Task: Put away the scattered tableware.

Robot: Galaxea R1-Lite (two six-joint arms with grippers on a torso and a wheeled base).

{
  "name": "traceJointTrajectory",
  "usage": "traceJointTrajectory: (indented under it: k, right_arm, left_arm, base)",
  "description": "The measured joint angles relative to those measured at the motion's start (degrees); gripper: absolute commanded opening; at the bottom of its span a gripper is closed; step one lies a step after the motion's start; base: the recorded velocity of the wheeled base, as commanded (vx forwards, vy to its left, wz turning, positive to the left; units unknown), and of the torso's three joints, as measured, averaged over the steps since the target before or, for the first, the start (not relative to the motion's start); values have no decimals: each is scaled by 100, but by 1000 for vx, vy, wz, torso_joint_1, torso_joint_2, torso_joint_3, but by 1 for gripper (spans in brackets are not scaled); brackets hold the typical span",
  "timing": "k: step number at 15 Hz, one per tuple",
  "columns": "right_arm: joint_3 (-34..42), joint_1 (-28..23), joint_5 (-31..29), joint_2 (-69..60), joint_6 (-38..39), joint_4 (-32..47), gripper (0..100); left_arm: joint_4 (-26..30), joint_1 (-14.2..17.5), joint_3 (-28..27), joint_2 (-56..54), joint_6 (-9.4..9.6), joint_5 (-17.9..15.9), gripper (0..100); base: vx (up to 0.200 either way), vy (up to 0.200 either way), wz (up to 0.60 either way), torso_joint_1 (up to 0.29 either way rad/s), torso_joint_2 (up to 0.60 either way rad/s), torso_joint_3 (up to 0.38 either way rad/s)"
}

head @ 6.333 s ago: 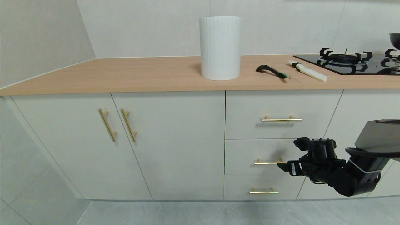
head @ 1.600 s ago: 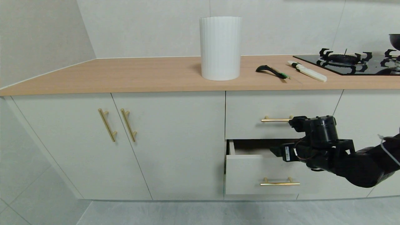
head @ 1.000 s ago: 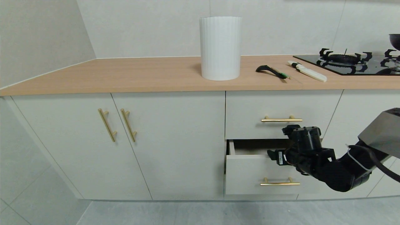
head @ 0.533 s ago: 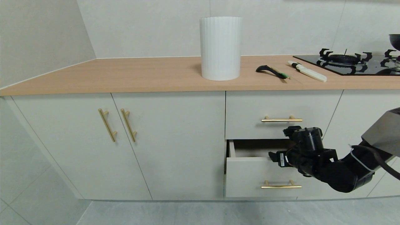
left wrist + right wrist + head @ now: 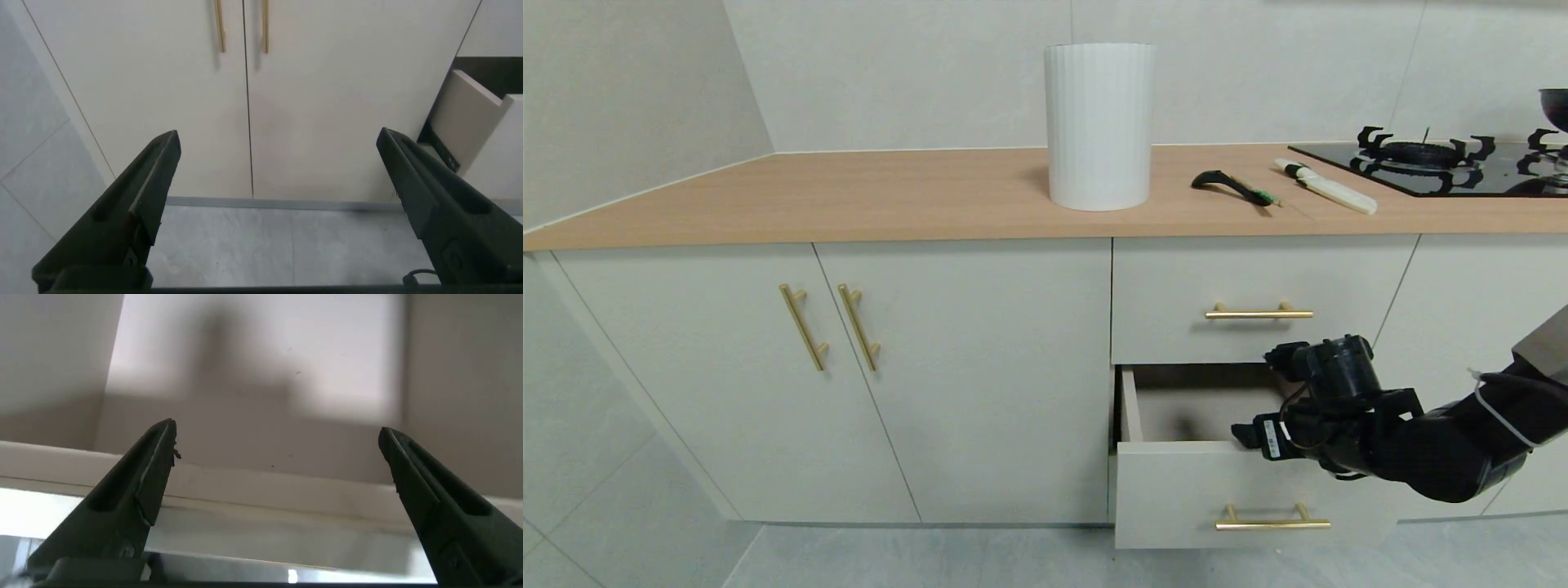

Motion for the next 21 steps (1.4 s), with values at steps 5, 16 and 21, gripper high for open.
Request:
traceJointTrajectory:
  k: [5,16,21]
  right_arm:
    - [-6,141,4,-267,-124,662,100]
    - [355,595,9,-827,-814,1844,100]
    - [363,905,9,-1276,-1075,2839,100]
  left_arm:
    - [0,0,0,0,0,-2,100]
    - [0,0,0,0,2,-5,100]
    - [0,0,0,0,2,-2,100]
  base:
    - [0,0,0,0,0,0]
    - [0,0,0,0,0,0]
    - [0,0,0,0,0,0]
